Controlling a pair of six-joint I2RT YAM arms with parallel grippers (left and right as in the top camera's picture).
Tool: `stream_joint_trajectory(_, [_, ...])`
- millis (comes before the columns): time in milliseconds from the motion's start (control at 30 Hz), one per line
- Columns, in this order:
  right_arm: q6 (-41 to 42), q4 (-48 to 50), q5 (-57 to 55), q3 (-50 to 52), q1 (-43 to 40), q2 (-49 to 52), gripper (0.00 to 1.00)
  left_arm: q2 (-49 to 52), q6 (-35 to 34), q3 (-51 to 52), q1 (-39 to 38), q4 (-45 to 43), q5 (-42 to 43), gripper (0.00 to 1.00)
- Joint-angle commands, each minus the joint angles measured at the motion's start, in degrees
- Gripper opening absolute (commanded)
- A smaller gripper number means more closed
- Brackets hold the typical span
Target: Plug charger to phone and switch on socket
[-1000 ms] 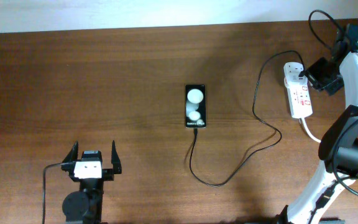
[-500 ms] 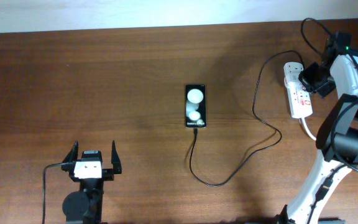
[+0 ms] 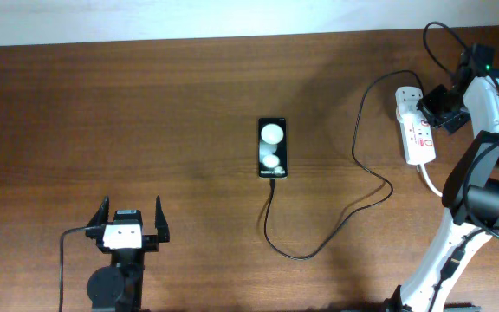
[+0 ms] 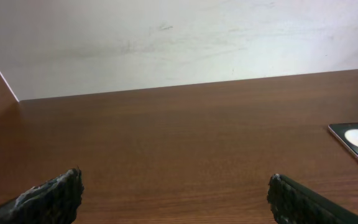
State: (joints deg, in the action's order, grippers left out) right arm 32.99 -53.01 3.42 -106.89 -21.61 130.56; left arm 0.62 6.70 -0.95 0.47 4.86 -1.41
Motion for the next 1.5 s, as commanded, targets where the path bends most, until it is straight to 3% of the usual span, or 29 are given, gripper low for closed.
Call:
stream_joint_trajectory(0, [0.02,0.55,2.67,-1.01,0.28,1.29,0.04,-0.31,1.14,0.44,0.39,-0.13,0.81,0.99])
stream_joint_trajectory(667, [0.26,-1.53,9.84,0.72,4.20,3.02,0.04,-0.31,1.14,0.44,0.39,-0.13,0.81,0.99])
stream_joint_trajectory(833, [0.22,-1.38,9.11,0.83,4.72,3.02,0.04,-0.31,1.14,0.44,0.39,-0.13,0.81,0.99])
stream_joint_trajectory(900, [0.22,-3.96,0.79,0.81,4.35,2.60,0.04,-0.31,1.14,0.44,0.42,-0.11,0.81,0.99])
stream_joint_trajectory(1000, [0.20,-8.17,-7.89,0.81,2.49,-0.02,0.04,-0.31,1.14,0.44,0.39,-0.13,0.81,0.99])
stream_joint_trajectory(1267, [-2.73,-13.68,-8.20,0.81,1.07,-15.45,0.04,-0.31,1.14,0.44,0.39,-0.13,0.79,0.99])
stream_joint_trajectory(1467, [-2.84,-14.32,-5.22,0.81,5.70,-30.05,0.04,-0.31,1.14,0.44,0.39,-0.11,0.81,0.99])
